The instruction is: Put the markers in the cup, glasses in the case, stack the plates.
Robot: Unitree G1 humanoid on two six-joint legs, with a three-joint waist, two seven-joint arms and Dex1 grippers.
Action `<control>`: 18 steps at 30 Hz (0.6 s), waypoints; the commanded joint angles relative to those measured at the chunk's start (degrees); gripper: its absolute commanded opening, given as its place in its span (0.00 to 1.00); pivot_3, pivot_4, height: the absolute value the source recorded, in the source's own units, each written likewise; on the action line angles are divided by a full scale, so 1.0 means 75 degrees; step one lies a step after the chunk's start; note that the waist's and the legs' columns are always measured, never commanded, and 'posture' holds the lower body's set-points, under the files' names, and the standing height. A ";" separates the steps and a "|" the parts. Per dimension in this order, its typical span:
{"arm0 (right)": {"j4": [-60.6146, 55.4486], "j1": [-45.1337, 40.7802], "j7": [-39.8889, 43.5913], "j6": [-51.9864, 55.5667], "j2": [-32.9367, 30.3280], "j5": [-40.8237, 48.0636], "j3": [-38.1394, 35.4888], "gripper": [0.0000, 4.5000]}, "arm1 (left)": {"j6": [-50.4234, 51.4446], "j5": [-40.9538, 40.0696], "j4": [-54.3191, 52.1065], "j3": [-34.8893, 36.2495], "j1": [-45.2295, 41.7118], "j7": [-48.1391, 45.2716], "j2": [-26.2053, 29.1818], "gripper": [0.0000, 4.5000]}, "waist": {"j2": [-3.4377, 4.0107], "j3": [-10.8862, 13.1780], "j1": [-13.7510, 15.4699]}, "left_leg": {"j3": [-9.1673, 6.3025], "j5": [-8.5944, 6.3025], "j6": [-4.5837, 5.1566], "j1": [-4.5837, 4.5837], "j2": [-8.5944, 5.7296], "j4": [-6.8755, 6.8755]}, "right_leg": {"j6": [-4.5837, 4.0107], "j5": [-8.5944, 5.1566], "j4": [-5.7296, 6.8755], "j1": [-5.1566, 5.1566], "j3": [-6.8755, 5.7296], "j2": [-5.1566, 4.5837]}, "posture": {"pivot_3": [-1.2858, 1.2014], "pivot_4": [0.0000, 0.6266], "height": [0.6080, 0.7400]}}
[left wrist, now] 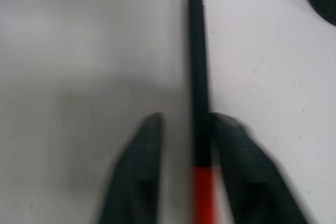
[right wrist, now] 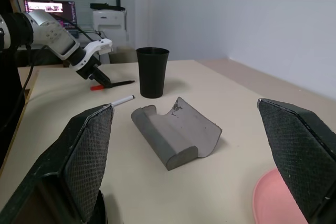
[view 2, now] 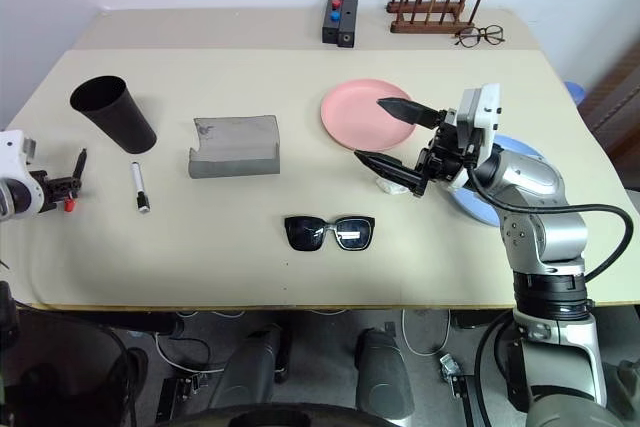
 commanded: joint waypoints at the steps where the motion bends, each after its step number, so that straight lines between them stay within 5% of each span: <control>1: -0.0075 -0.0178 0.0040 -0.0138 -0.0052 0.0004 -0.0065 1.00 | 0.0208 0.0062 0.0040 -0.0033 -0.0054 -0.0114 0.0006 0.01 | 0.0000 0.0000 0.0002 | 0.0000 0.0000 0.0000 0.0000 0.0000 0.0000 | 0.0000 0.0000 0.0000 0.0000 0.0000 -0.0001 | 0.52 0.24 1.00; 18: 0.0398 -0.0400 0.0210 -0.0394 0.0018 -0.0196 -0.0049 1.00 | -0.0164 -0.0286 -0.1363 0.0539 0.0443 -0.0017 0.0037 0.01 | -0.0002 0.0001 -0.0023 | 0.0000 0.0001 0.0002 -0.0002 0.0000 -0.0002 | 0.0003 0.0001 0.0001 -0.0002 0.0000 0.0000 | 0.52 0.24 1.00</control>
